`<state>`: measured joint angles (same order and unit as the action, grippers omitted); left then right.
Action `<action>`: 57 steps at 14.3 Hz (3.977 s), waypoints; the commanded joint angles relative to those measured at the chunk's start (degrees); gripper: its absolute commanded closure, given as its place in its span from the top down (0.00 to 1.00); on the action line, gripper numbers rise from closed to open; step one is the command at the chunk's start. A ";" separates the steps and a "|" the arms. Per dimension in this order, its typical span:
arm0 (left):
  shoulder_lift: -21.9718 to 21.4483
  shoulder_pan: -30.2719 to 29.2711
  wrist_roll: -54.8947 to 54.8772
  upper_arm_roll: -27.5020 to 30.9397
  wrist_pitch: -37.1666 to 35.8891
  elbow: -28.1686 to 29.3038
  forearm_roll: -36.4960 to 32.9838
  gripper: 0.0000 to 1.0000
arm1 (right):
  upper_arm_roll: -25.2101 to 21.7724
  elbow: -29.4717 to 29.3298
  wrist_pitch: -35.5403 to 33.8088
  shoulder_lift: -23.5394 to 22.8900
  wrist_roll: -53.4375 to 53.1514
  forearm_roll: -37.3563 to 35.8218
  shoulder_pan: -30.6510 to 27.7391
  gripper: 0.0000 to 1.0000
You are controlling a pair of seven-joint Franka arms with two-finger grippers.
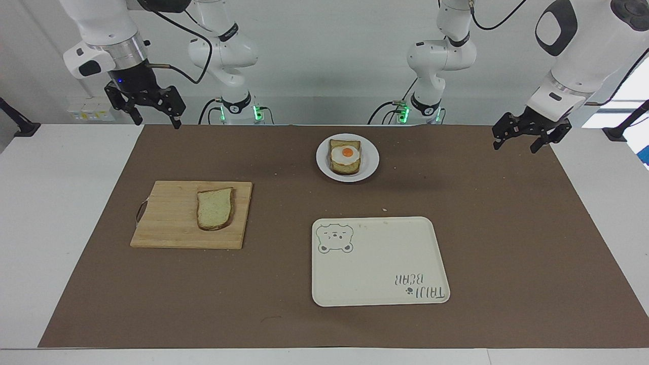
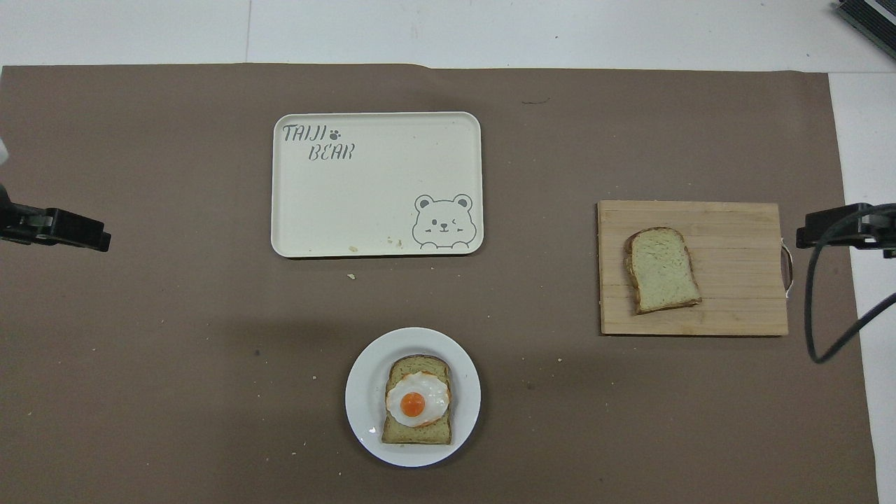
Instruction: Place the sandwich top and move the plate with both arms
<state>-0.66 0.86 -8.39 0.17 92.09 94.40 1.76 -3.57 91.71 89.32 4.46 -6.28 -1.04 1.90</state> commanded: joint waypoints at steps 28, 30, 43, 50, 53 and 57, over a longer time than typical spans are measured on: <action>0.22 -1.82 0.39 -0.79 -0.51 -0.80 -0.36 1.00 | 0.05 21.30 37.22 -13.69 19.79 13.14 -2.86 1.00; 0.22 -2.17 0.39 -0.79 -0.51 -0.80 -0.36 1.00 | 0.05 24.82 40.40 -14.39 23.85 13.95 -3.31 1.00; 0.22 -2.09 0.39 -0.79 -0.60 -0.80 -0.36 1.00 | 0.14 31.25 45.42 -16.51 29.04 14.04 -4.71 0.44; 0.22 -2.17 0.39 -0.79 -0.60 -0.80 -0.36 1.00 | 0.05 30.82 44.63 -16.86 28.34 18.00 -4.62 0.00; 0.22 -2.17 0.39 -0.79 -0.60 -0.80 -0.36 1.00 | 0.05 29.33 43.15 -15.81 27.21 18.00 -4.54 0.00; 0.22 -2.09 0.39 -0.79 -0.60 -0.80 -0.36 1.00 | 0.32 25.46 35.33 -11.95 24.05 18.00 -3.92 0.00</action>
<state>-0.66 -0.53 -8.39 -0.14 92.14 94.40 1.75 -3.80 118.70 128.36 -10.14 19.36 15.40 -1.87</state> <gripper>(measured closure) 0.000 0.938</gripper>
